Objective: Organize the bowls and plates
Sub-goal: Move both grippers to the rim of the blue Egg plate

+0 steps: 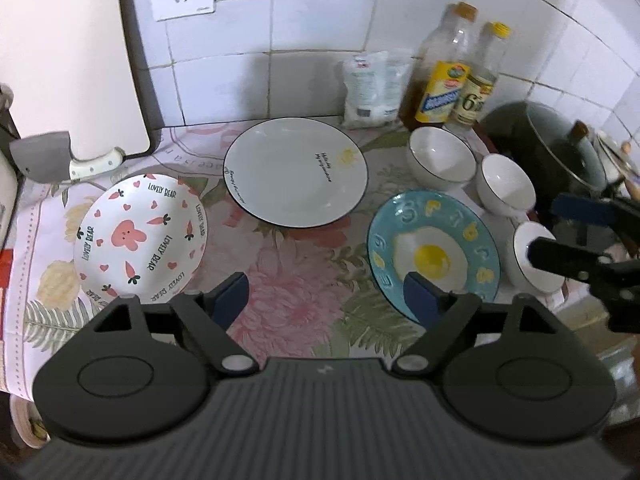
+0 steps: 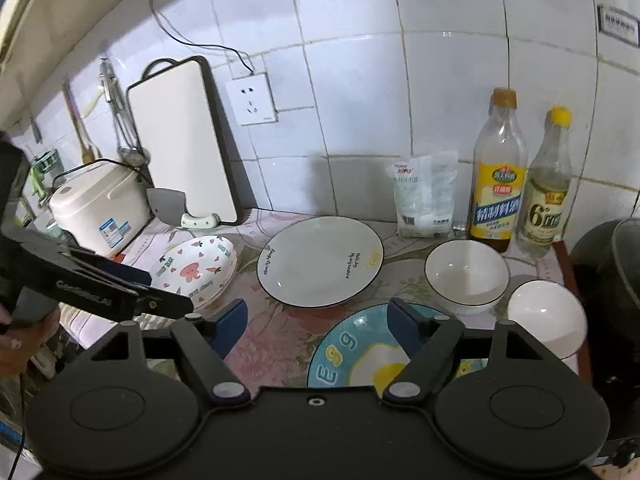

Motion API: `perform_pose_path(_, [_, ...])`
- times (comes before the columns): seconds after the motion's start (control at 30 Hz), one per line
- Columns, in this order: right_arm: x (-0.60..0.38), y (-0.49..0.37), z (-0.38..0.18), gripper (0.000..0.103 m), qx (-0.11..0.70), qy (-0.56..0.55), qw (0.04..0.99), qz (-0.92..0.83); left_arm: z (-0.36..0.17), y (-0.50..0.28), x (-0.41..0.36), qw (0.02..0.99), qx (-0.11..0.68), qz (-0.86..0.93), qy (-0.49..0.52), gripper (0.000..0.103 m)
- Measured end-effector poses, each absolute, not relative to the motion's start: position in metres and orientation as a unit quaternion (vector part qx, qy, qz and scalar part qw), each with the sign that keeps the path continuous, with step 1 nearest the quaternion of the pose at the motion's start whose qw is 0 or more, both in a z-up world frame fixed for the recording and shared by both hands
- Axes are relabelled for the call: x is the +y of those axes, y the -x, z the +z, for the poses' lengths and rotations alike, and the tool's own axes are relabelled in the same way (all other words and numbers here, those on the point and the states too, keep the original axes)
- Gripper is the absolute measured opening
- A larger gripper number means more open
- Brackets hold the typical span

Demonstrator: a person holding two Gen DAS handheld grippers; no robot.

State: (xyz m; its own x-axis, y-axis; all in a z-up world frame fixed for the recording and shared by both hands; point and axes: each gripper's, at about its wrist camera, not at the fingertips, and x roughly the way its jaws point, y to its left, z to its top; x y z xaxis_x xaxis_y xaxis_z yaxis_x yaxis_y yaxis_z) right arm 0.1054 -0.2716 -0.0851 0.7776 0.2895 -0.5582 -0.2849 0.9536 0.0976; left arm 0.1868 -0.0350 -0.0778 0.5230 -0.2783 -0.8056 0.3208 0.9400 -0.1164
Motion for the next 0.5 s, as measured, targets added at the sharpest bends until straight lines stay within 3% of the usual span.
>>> perform_pose_path(0.33, [-0.287, -0.053, -0.085, 0.087, 0.264, 0.005, 0.955, 0.137, -0.078, -0.158, -0.057, 0.866, 0.457, -0.199, -0.036, 0.085])
perform_pose_path(0.5, [-0.296, -0.031, -0.101, 0.089, 0.203, 0.012, 0.973, 0.107, -0.093, -0.155, -0.068, 0.862, 0.462, -0.205, -0.036, 0.085])
